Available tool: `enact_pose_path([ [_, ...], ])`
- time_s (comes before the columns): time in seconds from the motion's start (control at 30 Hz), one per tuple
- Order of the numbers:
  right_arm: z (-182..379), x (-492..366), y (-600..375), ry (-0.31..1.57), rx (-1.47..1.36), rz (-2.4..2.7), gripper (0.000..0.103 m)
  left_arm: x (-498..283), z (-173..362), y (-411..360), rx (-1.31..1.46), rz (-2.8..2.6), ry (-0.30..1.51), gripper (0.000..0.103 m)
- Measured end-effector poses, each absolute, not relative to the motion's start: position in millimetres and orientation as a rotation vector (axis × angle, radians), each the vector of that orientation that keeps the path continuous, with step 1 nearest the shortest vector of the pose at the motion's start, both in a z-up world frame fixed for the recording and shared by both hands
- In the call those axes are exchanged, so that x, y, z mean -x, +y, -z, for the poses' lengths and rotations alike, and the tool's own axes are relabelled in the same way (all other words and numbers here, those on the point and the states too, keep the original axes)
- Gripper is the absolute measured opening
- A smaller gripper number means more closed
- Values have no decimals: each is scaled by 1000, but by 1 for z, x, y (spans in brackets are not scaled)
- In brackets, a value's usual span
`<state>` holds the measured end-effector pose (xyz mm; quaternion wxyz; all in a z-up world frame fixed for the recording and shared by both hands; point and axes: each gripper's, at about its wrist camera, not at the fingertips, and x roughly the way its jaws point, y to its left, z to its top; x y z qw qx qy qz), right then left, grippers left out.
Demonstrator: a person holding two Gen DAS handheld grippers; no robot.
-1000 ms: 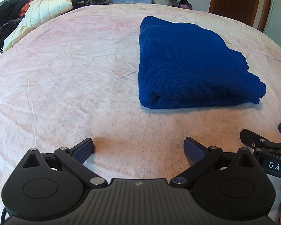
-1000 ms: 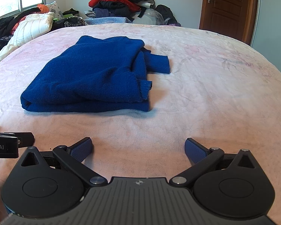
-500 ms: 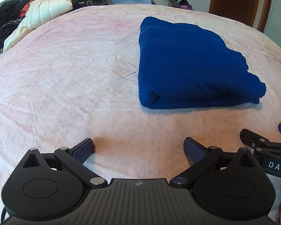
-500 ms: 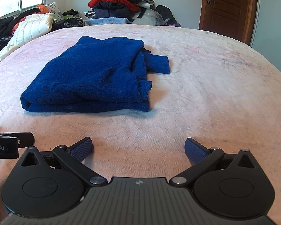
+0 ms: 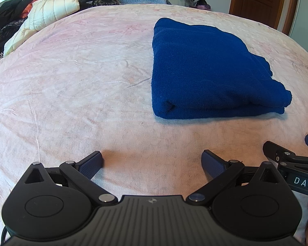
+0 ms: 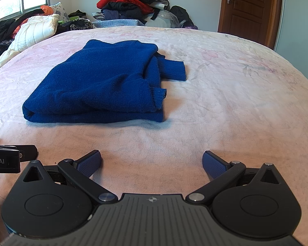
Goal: Fold small clothes
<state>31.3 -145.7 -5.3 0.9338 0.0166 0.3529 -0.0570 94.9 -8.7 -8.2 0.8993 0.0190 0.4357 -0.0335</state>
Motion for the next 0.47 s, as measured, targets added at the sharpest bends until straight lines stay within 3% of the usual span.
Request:
enact_pose_path([
  [0.47, 5, -31, -145, 721, -34, 116, 103, -87, -17, 14, 51, 116, 849, 103],
])
